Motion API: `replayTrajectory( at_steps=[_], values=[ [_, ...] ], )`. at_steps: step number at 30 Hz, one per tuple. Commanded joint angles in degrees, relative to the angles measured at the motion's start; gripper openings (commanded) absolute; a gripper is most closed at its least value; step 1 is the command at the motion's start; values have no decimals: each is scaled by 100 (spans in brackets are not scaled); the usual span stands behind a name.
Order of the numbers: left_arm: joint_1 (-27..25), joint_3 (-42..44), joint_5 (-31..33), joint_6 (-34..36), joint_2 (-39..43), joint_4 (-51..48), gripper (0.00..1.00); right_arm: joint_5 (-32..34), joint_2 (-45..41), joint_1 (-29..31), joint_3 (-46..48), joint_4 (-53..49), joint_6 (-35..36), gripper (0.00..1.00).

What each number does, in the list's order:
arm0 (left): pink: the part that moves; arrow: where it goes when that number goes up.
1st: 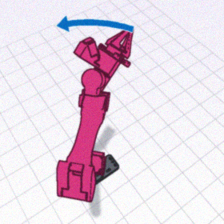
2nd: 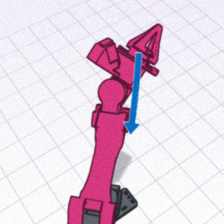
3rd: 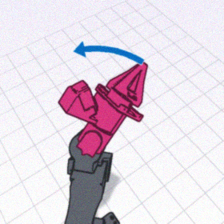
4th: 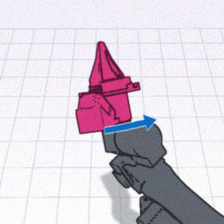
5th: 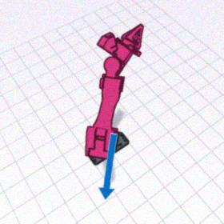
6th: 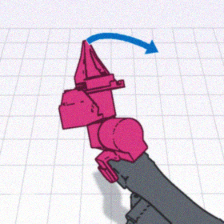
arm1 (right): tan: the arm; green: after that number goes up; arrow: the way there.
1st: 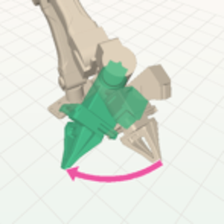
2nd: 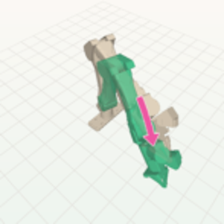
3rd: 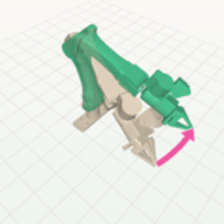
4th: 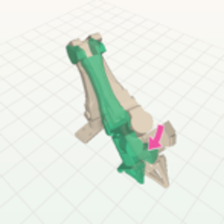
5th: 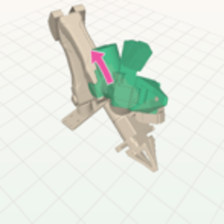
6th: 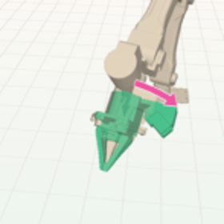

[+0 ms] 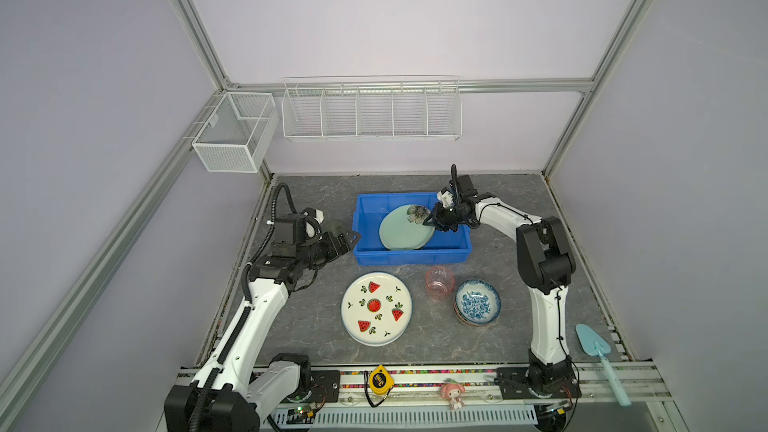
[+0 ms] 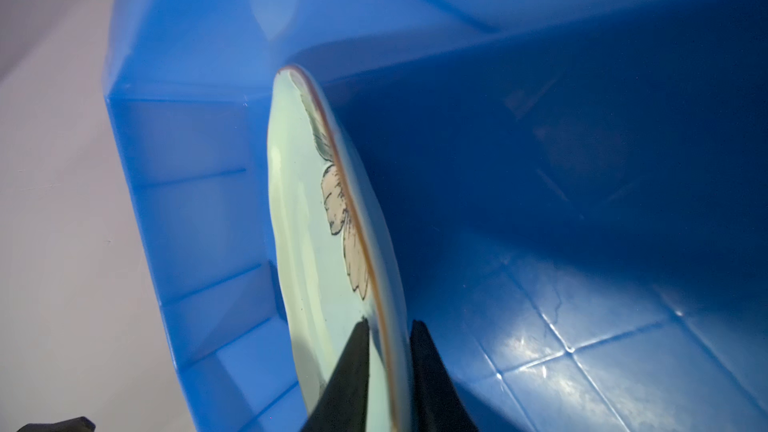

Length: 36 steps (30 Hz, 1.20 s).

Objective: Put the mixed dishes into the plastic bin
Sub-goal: 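Carry the green plate into the blue bin with the right gripper while left releases, then release the green plate in the bin and move the right gripper to the watermelon plate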

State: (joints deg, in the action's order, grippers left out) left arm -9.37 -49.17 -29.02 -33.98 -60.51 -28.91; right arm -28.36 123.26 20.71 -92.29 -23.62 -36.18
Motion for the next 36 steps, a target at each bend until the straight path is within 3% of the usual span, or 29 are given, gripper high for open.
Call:
replayTrajectory(
  at_steps=[1,15,36],
  values=[
    [23,65,-91,-25,13,113,99,-153,-145,-8,79,160,-28,26],
    [26,126,-96,-64,92,125,99,194,-189,20,106,-74,70,44],
    [23,127,-30,-39,77,-1,99,1133,-315,202,-402,-821,603,54]
  ],
)
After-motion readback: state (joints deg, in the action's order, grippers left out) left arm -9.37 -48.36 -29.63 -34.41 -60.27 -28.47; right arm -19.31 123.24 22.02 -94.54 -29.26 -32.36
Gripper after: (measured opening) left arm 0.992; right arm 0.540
